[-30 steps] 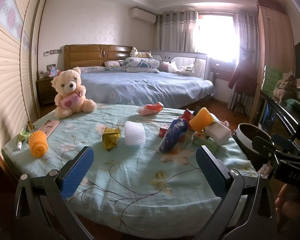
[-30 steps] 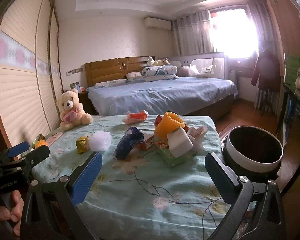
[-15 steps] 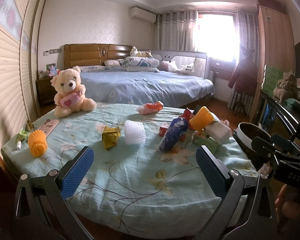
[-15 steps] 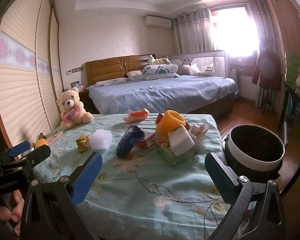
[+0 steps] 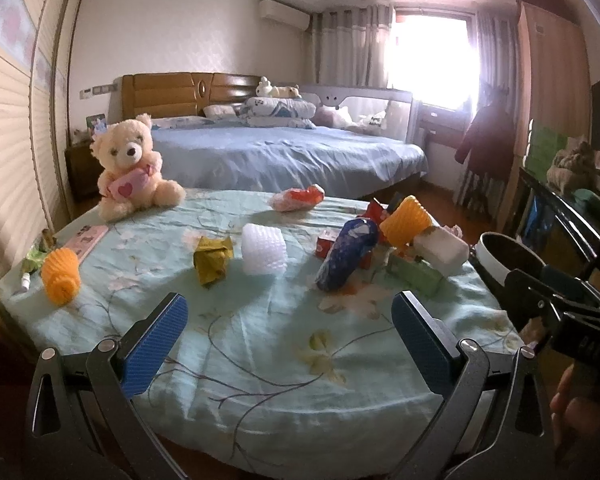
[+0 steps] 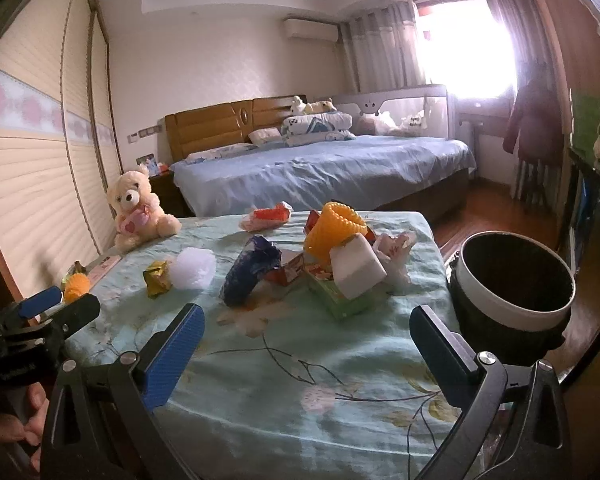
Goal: Collect trash
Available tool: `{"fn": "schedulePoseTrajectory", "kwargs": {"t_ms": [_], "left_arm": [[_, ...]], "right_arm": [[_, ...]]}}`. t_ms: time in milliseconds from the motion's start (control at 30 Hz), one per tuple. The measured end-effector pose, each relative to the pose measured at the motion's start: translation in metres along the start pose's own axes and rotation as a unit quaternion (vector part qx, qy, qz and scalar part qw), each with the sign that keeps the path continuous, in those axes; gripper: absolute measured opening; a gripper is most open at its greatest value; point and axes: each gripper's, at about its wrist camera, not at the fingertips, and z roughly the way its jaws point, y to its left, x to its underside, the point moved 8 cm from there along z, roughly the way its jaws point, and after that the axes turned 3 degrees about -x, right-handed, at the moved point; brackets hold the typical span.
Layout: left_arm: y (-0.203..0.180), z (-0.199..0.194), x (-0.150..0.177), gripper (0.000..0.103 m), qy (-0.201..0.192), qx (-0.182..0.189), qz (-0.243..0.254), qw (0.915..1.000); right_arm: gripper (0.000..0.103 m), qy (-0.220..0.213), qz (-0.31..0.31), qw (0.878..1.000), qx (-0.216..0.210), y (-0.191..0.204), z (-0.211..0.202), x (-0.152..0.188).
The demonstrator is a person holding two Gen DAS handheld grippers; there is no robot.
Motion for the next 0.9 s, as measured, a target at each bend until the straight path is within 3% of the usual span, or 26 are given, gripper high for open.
{"fn": "schedulePoseTrajectory", "kwargs": {"t_ms": [500,733,900], "left_arm": [[-0.017,0.061,0.007,0.102,0.064,0.019,0.012,0.9977],[-0.034,0.097,0.008,0.088,0.098,0.039,0.026,0.9941],[-0.049,0.123,0.005,0.084,0.114,0.046,0.043,0.9914]], "right_arm": [[0.099,0.05,0.024,0.998,0.006,-0.035,0.039,0.001],[0.087,0.088,0.038,0.995,0.003,-0.05,0.069,0.003],[0.081,0.108,0.038,0.993,0.004,-0.059,0.091,0.002]]}}
